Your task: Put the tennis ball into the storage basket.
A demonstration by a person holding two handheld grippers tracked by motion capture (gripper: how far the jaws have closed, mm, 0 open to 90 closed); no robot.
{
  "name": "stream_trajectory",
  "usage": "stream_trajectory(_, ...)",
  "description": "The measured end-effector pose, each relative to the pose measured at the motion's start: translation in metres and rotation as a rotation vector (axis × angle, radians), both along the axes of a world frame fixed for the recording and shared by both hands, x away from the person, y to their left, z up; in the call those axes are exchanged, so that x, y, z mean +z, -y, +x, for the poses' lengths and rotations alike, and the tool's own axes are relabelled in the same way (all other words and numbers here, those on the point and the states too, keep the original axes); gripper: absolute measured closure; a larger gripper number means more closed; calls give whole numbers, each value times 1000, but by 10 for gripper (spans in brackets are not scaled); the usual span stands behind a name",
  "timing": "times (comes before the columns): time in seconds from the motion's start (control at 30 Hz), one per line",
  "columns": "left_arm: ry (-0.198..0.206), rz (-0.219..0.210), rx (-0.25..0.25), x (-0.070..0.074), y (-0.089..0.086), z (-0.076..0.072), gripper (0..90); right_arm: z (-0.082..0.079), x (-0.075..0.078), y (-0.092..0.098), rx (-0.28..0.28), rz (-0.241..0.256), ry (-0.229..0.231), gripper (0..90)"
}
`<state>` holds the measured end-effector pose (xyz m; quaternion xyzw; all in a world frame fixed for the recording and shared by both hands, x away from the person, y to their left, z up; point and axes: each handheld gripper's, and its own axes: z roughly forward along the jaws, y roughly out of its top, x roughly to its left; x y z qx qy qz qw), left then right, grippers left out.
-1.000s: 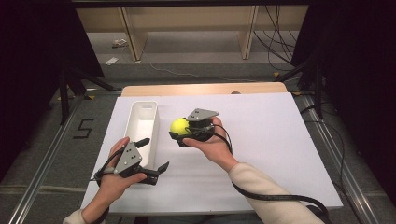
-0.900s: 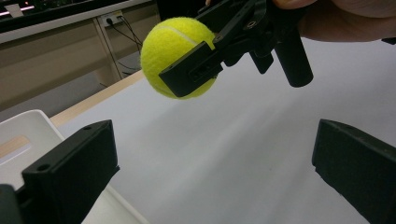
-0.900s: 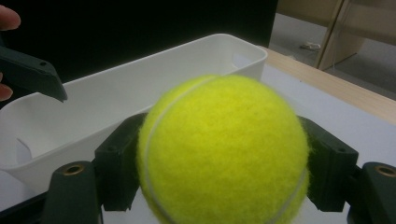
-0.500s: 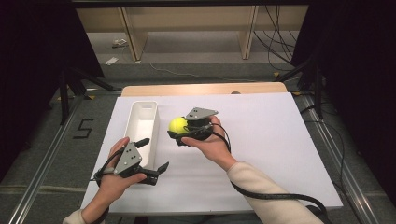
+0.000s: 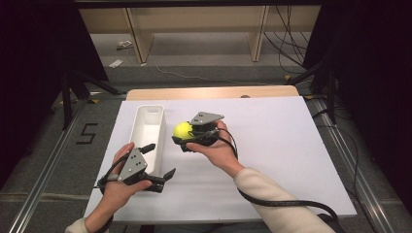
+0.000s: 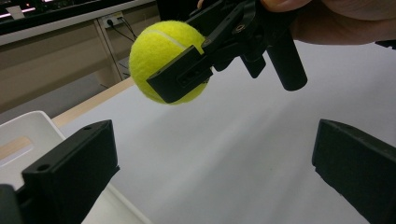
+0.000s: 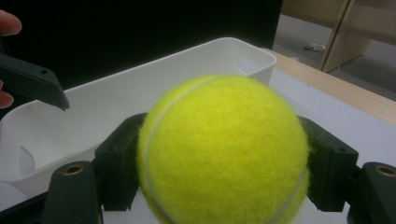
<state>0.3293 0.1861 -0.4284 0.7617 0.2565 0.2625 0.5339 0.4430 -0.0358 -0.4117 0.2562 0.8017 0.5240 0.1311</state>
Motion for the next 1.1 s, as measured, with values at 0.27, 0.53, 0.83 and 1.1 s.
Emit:
stream_trajectory(0.27,-1,1,0,0,0,0,0,0,1,-3,5,6,2,267)
stream_trajectory(0.53,-1,1,-1,0,0,0,0,2,2,-4,4,9,6,267)
stream_trajectory(0.83,-3,0,0,0,0,0,0,3,3,-9,9,14,4,267)
stream_trajectory(1.1,-4,-1,-1,-1,0,0,0,4,4,-12,17,12,6,267)
